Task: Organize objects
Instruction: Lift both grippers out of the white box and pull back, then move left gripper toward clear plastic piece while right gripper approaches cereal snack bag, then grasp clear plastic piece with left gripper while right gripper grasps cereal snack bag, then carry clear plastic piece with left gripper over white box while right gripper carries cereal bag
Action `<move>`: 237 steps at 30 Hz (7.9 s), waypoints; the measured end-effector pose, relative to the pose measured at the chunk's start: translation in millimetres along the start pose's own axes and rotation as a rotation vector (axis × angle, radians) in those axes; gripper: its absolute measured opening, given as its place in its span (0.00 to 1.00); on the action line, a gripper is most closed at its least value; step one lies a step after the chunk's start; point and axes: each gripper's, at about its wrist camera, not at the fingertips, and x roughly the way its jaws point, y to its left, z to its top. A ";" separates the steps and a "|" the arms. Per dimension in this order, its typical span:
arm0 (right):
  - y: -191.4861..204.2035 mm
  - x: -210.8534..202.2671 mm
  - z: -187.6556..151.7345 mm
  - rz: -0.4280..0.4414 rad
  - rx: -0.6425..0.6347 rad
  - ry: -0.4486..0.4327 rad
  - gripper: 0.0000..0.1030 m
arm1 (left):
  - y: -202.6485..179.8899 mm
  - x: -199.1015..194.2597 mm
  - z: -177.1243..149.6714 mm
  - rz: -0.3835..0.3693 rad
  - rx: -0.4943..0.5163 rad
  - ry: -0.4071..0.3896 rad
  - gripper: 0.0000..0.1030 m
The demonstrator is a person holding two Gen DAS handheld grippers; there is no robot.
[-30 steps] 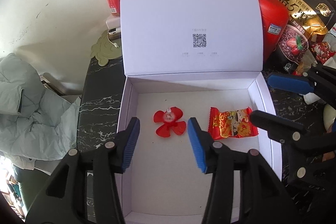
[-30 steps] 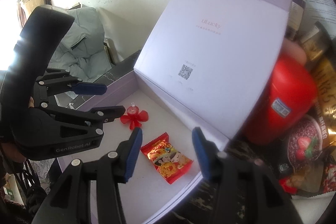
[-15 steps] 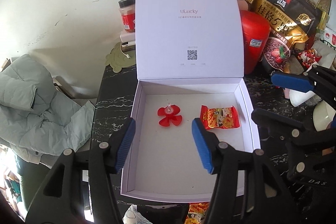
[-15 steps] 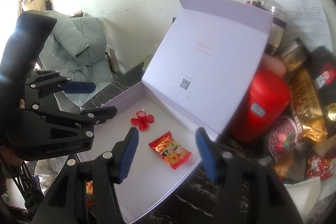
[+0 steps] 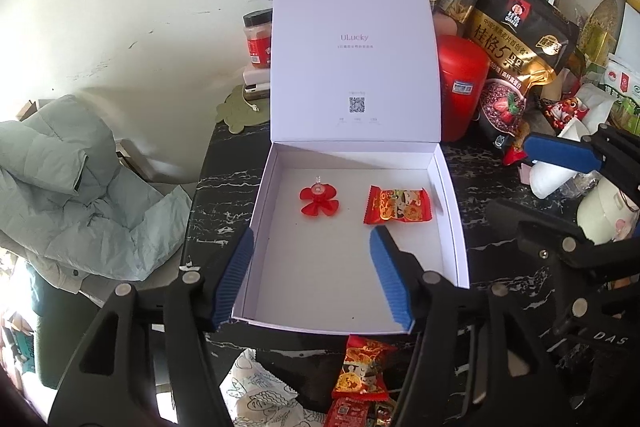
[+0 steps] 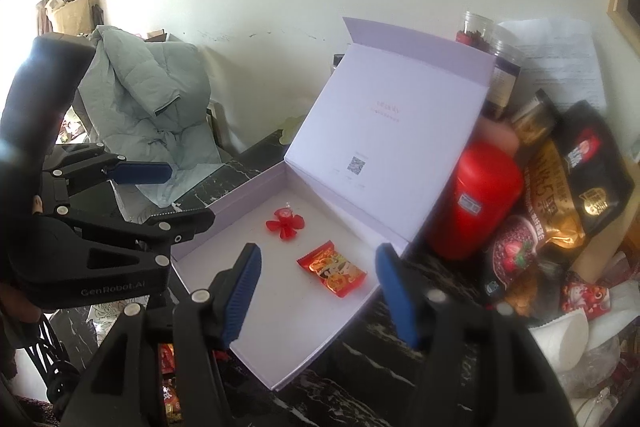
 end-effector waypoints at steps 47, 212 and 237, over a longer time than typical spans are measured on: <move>72.9 -37.7 -103.4 0.101 -0.029 0.059 0.61 | 2.3 -51.2 -143.9 0.055 -0.144 0.072 0.65; 83.4 -57.6 -193.0 0.323 -0.034 0.049 0.37 | -39.0 -61.2 -241.2 -0.137 -0.297 0.076 0.58; 36.0 -62.4 -166.6 0.232 0.018 0.001 0.37 | -62.5 -45.5 -172.4 -0.195 -0.153 0.045 0.58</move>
